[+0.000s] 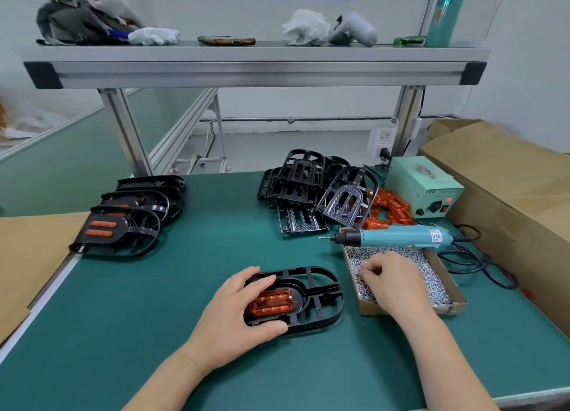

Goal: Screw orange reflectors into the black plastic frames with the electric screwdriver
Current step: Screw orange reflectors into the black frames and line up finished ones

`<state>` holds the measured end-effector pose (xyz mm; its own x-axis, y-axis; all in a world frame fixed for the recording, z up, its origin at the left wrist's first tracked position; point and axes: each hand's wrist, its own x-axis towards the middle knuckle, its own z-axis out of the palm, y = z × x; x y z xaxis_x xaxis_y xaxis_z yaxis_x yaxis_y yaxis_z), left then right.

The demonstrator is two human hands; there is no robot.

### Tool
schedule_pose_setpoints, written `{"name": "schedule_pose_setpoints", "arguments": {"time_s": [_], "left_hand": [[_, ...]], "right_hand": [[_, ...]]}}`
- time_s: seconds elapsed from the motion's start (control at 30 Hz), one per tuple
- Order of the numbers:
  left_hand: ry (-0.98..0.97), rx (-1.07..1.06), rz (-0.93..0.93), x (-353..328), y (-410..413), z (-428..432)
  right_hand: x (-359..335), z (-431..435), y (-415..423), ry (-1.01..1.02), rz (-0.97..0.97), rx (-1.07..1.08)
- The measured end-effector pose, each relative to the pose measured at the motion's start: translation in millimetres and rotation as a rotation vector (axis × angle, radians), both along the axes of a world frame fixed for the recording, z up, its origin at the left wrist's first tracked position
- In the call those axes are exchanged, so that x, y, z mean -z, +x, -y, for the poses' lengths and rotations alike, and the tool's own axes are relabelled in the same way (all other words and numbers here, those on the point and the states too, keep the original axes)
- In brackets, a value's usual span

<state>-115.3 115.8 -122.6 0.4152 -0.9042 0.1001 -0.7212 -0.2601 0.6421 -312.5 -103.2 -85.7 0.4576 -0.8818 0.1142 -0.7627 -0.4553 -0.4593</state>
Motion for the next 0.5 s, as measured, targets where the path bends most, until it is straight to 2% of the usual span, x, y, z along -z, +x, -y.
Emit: {"name": "schedule_pose_setpoints", "arguments": {"time_s": [0.2,0.37,0.43,0.5], "left_hand": [[-0.008,-0.012,-0.040,-3,-1,-1],[-0.158,-0.072,-0.072,-8,-5,-2],[-0.244,-0.107,-0.063,-13,-7,0],[-0.316,-0.123,-0.014,-22,-12,4]], "right_hand": [[8,1,0,-0.038,0.114,0.062],[2,-3,0,-0.045,0.376,0.042],[-6,-14,6,0.120,0.581,0.029],[-16,-35,18,0.386,0.850,-0.021]]}}
